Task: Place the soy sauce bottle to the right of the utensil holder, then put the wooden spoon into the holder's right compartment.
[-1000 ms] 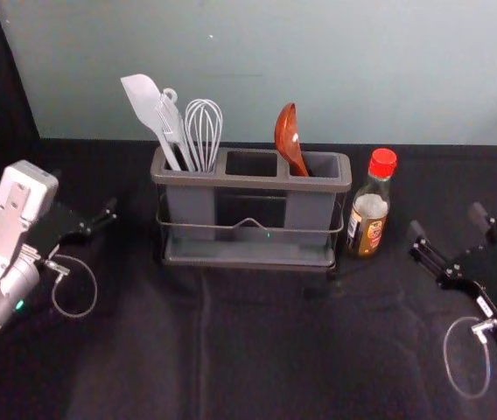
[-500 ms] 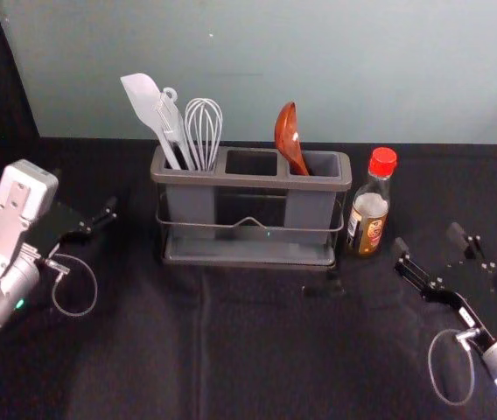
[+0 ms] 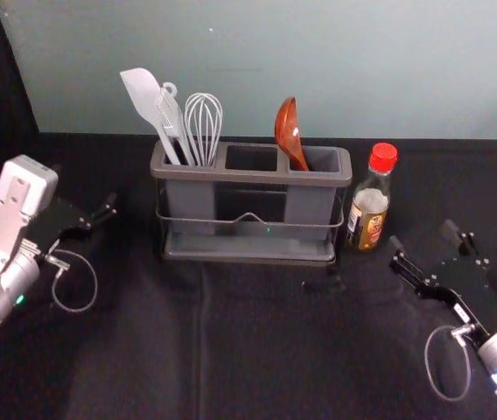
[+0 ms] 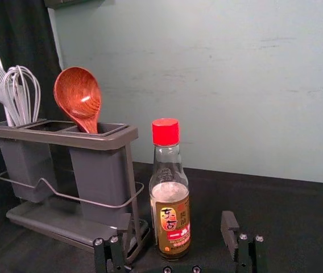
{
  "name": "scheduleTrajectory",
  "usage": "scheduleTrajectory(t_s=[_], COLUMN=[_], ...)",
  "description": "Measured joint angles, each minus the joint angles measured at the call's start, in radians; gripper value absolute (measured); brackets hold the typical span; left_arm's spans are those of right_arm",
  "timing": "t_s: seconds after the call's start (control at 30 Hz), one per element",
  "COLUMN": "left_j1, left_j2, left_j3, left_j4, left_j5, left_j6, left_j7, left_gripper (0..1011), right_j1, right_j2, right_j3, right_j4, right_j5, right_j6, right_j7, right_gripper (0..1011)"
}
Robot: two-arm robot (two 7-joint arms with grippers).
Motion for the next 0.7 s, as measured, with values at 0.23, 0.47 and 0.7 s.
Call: scheduleTrajectory(t_s=[0.23,0.47,0.7], left_j1=[0.0,0.0,0.0], left_j2=[0.0,0.0,0.0], left_j3=[0.0,0.0,0.0], left_j4=[0.0,0.0,0.0], left_j5=[0.0,0.0,0.0], left_j6=[0.0,0.0,0.0], left_j7=[0.0,0.0,0.0], left_gripper=[1005,1005,1005], right_j1=[-0.001,-0.002,-0.002], right_j2=[0.0,0.001,0.001], right_j3=[0.0,-0.001,-0.001], right_j4=[0.0,-0.001,-0.002], right_j5=[0.001,0.001,0.002], right_j6=[-0.002,-0.004,-0.004], right_j7=[-0.002,-0.003,-0.003], right_gripper=[1004,1004,1004])
